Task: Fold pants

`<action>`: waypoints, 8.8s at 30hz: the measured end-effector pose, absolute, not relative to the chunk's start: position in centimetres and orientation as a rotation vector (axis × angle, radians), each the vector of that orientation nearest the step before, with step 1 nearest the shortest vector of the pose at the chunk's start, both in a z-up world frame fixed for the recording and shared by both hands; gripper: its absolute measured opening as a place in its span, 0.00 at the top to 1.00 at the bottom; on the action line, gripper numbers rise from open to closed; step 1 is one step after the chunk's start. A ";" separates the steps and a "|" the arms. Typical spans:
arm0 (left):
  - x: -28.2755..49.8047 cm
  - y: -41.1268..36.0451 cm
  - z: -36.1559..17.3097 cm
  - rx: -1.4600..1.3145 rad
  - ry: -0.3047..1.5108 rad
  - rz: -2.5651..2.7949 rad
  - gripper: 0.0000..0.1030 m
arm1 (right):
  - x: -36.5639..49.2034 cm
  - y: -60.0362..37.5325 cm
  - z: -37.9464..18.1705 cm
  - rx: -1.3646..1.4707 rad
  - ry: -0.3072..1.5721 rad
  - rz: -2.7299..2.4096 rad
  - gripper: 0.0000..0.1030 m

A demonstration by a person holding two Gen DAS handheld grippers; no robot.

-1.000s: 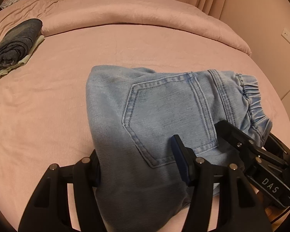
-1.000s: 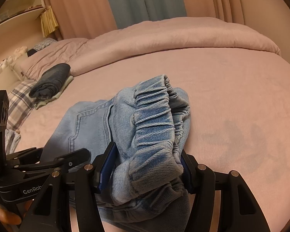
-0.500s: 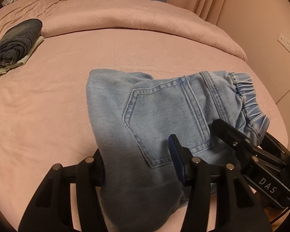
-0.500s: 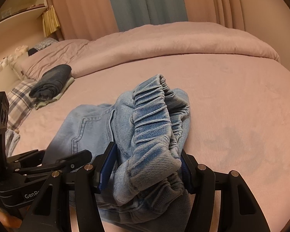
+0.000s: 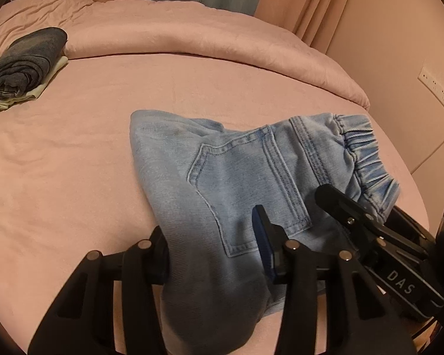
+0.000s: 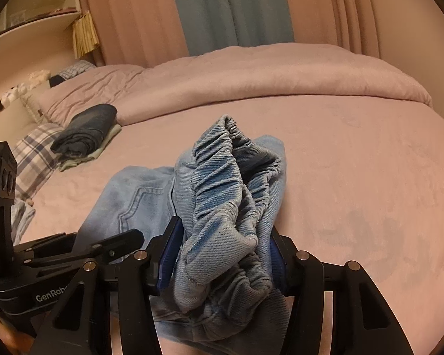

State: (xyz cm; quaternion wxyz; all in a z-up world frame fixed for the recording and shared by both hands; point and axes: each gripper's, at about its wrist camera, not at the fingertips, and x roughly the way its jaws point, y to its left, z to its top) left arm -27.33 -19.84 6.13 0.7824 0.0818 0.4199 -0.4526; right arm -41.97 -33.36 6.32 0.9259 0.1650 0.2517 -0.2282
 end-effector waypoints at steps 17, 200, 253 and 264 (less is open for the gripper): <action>-25.7 -18.8 7.2 0.147 0.892 -0.967 0.57 | -40.2 -32.3 7.2 0.302 0.522 -0.446 0.47; -14.4 -21.0 8.4 0.196 0.763 -0.885 0.16 | -33.3 -39.6 10.4 0.286 0.513 -0.563 0.23; -14.8 -24.1 4.1 0.252 0.899 -0.883 0.26 | -30.8 -36.7 5.4 0.216 0.659 -0.410 0.48; -16.6 -22.2 6.1 0.267 0.867 -0.882 0.26 | -31.6 -36.5 5.9 0.247 0.691 -0.428 0.39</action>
